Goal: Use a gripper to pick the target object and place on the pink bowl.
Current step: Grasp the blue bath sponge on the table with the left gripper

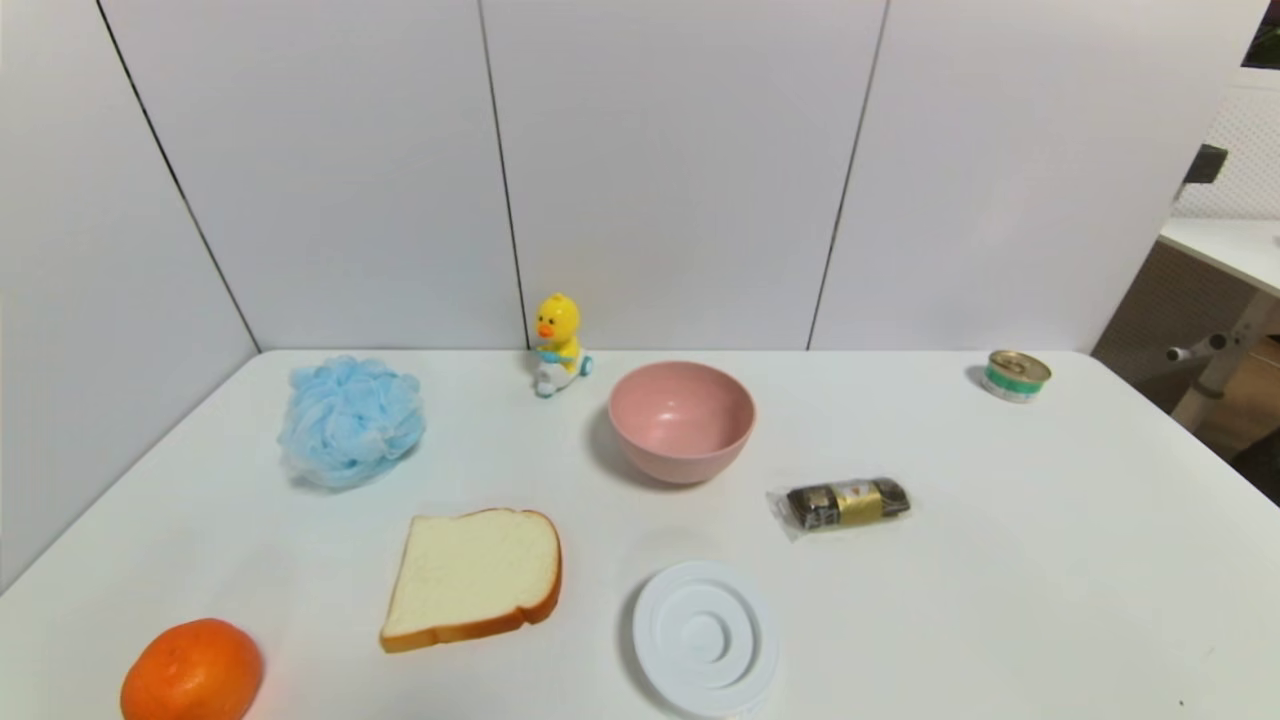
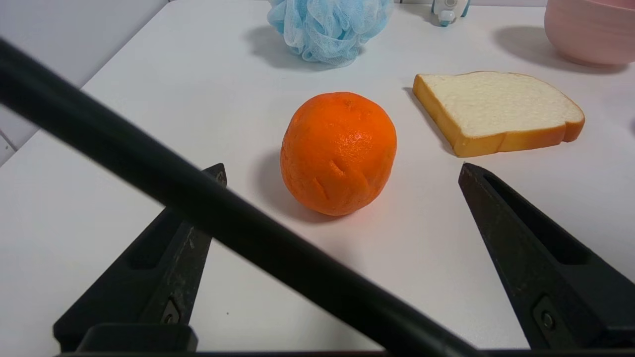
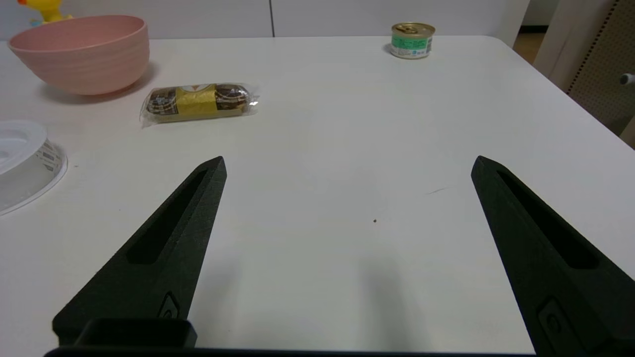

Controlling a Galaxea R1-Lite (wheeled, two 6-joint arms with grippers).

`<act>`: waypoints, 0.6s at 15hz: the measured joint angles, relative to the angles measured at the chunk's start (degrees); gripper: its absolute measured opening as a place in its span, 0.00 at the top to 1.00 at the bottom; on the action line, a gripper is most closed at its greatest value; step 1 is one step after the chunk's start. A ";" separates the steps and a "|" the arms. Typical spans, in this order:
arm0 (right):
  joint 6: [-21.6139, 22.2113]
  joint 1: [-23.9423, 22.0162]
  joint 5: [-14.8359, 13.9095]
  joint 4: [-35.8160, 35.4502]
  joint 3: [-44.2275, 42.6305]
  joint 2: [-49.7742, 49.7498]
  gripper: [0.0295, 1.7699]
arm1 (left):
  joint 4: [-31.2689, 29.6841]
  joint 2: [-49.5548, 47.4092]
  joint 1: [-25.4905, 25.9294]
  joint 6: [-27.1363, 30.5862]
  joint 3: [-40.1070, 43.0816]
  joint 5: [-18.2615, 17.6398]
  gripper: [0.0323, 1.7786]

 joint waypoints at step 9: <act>-0.01 0.00 0.00 0.00 0.00 0.00 0.03 | 0.00 0.00 0.00 0.02 0.00 -0.02 0.05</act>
